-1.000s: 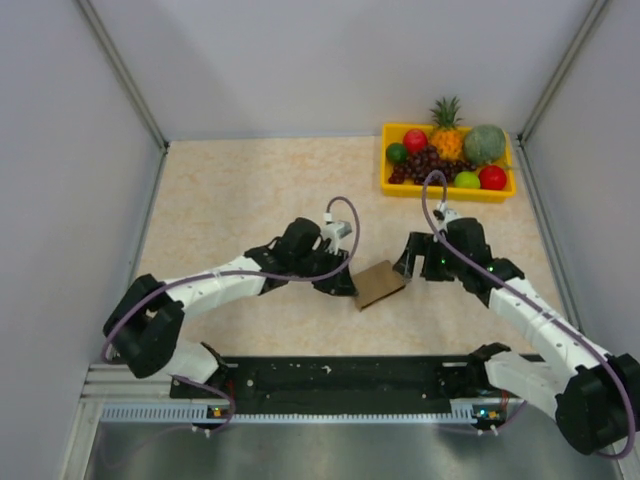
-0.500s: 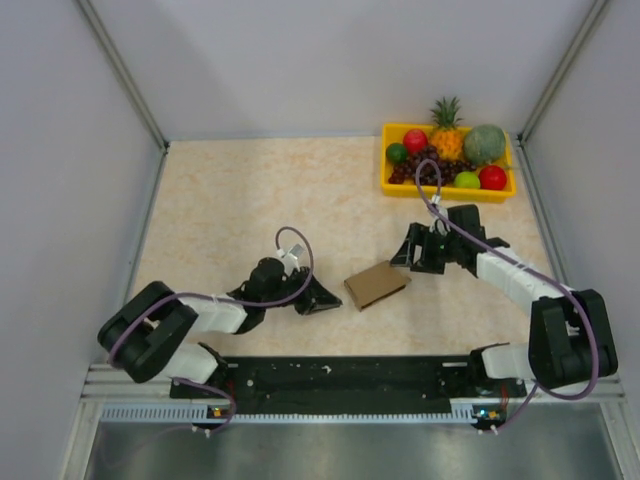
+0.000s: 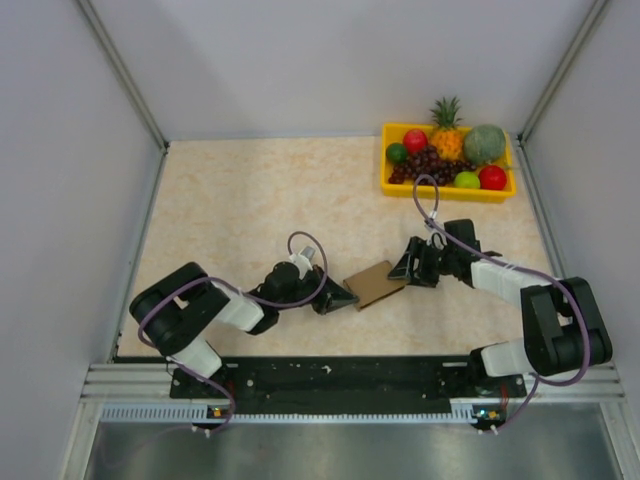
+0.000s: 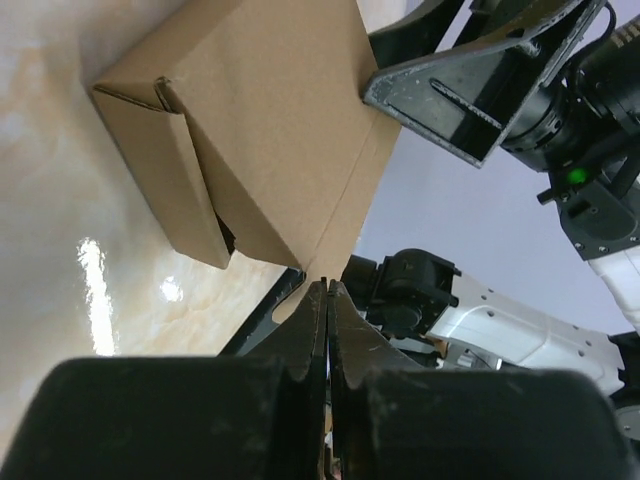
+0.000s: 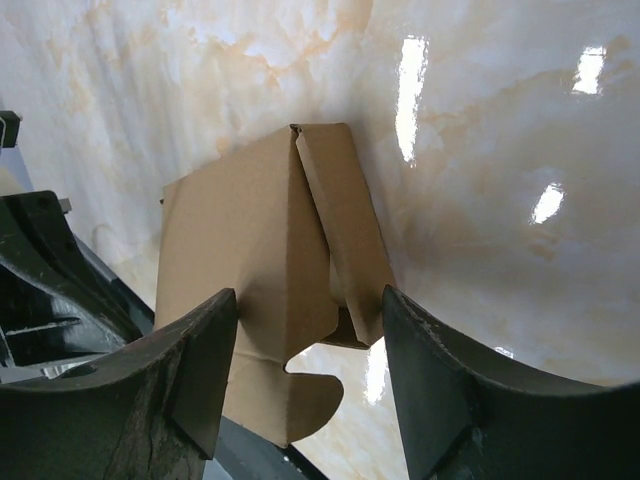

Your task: Fold the paper box

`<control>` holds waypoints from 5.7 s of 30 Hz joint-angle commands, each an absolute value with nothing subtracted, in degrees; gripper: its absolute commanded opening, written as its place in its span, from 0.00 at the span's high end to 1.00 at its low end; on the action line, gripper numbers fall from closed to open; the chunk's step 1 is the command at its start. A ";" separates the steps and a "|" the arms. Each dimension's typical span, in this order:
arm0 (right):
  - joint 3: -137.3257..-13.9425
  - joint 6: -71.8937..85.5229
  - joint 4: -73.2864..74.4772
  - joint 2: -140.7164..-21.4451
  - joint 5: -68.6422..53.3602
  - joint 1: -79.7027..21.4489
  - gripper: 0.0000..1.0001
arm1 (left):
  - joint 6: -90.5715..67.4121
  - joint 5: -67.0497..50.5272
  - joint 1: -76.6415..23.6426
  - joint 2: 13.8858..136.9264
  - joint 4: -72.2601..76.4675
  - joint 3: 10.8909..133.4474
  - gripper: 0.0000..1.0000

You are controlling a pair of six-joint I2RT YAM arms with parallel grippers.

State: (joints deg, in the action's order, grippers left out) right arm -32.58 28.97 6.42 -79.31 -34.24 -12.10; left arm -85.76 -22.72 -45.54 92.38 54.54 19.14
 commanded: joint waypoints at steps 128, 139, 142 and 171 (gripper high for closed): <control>-23.38 36.13 12.03 -52.22 -19.17 -15.21 0.65 | -15.73 -22.24 -49.66 104.76 -17.85 69.09 0.67; -21.97 50.70 4.85 -59.32 -17.66 -15.20 1.00 | -18.10 -20.39 -49.57 103.89 -14.15 64.25 0.68; -20.13 53.61 1.33 -60.90 -20.12 -15.29 1.00 | -18.37 -20.83 -49.57 104.06 -13.80 64.16 0.68; -12.22 67.75 -12.20 -66.26 -25.75 -18.72 1.00 | -21.35 -23.73 -49.75 105.56 -9.76 62.40 0.68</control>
